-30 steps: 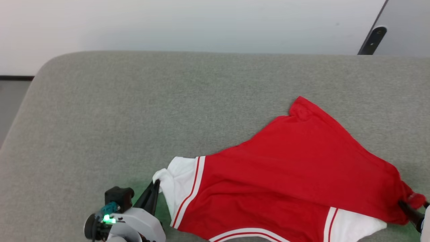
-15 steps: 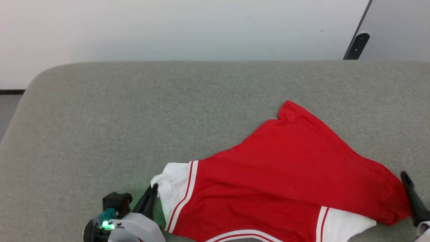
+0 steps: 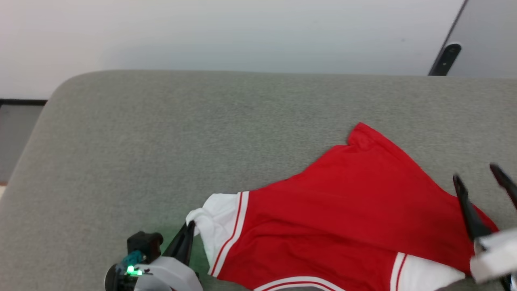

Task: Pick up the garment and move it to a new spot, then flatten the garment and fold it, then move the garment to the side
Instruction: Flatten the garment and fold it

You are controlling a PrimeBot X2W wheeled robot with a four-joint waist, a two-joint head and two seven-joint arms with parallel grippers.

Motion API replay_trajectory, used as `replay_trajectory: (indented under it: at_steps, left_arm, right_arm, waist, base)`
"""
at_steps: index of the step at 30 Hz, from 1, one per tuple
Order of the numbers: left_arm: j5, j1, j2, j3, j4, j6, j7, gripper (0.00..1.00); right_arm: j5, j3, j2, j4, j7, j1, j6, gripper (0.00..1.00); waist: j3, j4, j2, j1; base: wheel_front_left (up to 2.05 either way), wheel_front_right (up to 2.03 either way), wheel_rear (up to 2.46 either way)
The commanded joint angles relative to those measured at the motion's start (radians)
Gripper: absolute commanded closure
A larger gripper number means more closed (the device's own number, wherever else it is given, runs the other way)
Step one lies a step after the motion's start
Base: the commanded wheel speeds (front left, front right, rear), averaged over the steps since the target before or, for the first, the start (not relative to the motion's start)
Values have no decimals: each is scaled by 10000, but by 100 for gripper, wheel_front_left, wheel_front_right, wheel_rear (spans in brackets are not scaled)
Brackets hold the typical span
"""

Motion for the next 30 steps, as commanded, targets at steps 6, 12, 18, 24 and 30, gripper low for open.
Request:
replay_trajectory:
  at_steps: [6,12,18,24,30]
  left_arm:
    - [76,-495,-261,-290,118,-150,0,100]
    - [118,-875,-583,-611,247,-244,2,100]
    - [112,-1241,-910,-912,351,-333,2,100]
    - [62,-1580,-1155,-1166,379,-381,0,100]
    - [-2,-1901,-1308,-1398,367,-392,0,100]
  right_arm:
    - [1282,1344,-1020,1677,1938,-2655,-18,0]
    - [2859,2902,-1953,2752,3720,-4687,-13,0]
    - [4610,4434,-2505,4361,6235,-6845,-13,0]
    - [5292,5354,-2457,5997,8073,-8468,-13,0]
    - [5578,5627,-2031,7679,9496,-9402,-13,0]
  waist:
    - [328,857,0,0]
    - [616,1523,0,0]
    - [1063,2170,0,0]
    - [1588,2665,0,0]
    - [2084,3030,0,0]
  base:
    - [0,0,0]
    - [0,0,0]
    - [0,0,0]
    - [0,0,0]
    - [0,0,0]
